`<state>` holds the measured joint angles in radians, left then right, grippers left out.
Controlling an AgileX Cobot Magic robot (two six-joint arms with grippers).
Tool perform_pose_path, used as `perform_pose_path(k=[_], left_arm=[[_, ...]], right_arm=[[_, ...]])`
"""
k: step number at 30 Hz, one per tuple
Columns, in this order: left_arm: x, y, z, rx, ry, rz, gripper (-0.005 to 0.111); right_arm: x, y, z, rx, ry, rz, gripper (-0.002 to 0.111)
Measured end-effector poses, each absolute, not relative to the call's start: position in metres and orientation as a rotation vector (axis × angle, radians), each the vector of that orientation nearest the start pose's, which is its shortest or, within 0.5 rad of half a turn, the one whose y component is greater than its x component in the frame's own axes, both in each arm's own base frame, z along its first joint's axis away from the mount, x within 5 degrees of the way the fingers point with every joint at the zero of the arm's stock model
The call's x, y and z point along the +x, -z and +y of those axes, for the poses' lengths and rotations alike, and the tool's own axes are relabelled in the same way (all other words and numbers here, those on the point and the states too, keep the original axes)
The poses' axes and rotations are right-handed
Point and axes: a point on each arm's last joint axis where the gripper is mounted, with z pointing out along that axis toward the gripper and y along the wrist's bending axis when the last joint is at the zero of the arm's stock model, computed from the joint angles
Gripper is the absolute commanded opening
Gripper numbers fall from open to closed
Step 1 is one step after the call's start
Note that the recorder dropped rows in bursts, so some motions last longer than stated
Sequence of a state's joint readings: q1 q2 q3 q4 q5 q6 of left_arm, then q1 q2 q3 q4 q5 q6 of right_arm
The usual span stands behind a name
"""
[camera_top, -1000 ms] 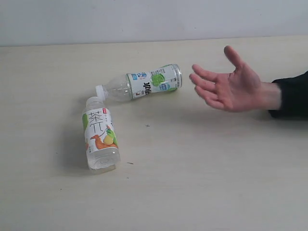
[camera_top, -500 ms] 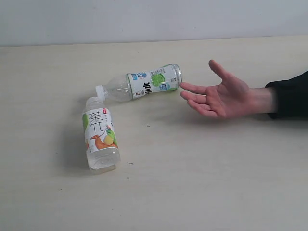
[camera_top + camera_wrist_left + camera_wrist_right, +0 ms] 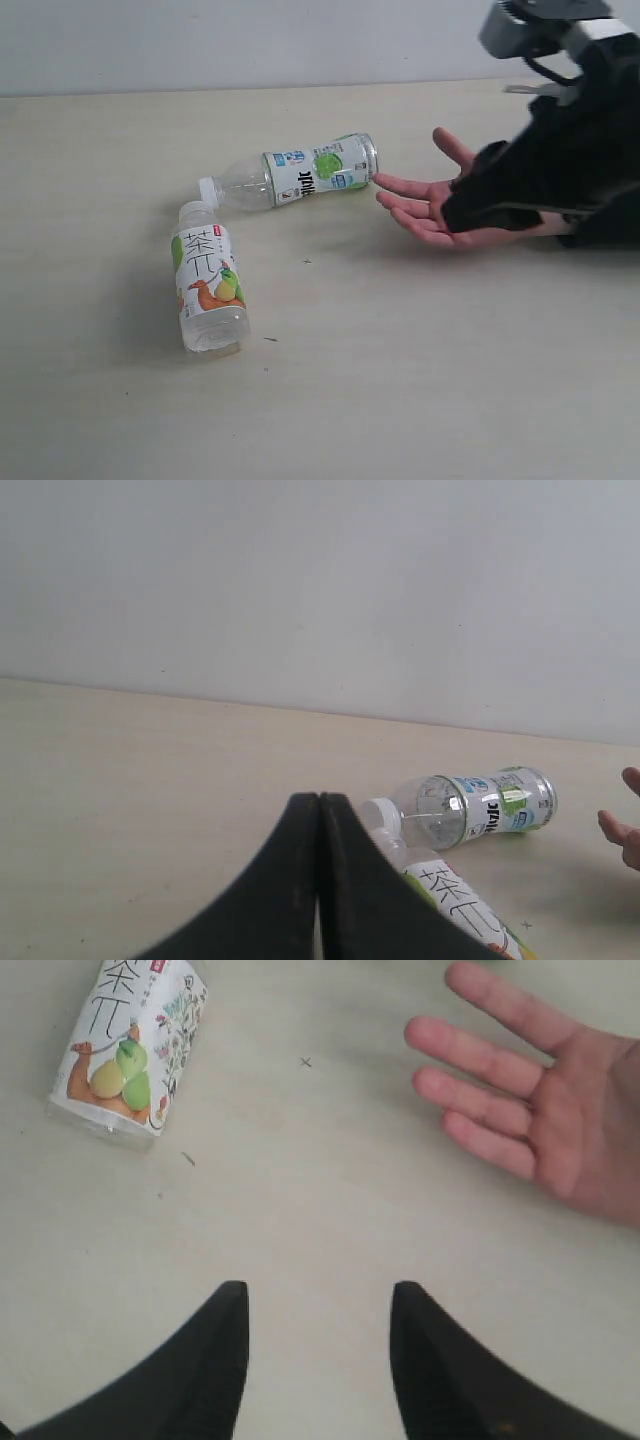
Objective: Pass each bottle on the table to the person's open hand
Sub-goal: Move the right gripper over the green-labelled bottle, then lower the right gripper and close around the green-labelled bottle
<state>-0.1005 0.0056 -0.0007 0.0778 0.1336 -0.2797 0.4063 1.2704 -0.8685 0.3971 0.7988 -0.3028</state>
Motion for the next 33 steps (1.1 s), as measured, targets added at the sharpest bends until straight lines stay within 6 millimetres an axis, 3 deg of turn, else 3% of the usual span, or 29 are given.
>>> perform_pose_path(k=[4,10,15,19,24,28,33], left_arm=[[0.057,-0.201,-0.005,-0.091,0.225,1.624,0.000],[0.057,-0.201,-0.005,-0.091,0.225,1.624,0.000],[0.057,-0.201,-0.005,-0.091,0.225,1.624,0.000],[0.057,-0.201,-0.005,-0.091,0.225,1.624,0.000],[0.057,-0.201,-0.005,-0.091,0.225,1.624,0.000],[0.057,-0.201,-0.005,-0.091,0.225,1.624,0.000],[0.057,-0.201,-0.005,-0.091,0.225,1.624,0.000]], right_arm=[[0.255,-0.254,0.142,-0.655,-0.557,2.673,0.051],[0.303,-0.240,0.166,-0.686,-0.610,2.755,0.054],[0.328,-0.247,0.186,-0.770,-0.642,2.730,0.057],[0.334,-0.256,0.205,-1.021,-0.610,2.597,0.058],[0.338,-0.261,0.219,-1.352,-0.424,2.393,0.066],[0.347,-0.256,0.222,-1.624,-0.147,2.172,0.066],[0.363,-0.244,0.222,-1.809,0.102,1.949,0.066]])
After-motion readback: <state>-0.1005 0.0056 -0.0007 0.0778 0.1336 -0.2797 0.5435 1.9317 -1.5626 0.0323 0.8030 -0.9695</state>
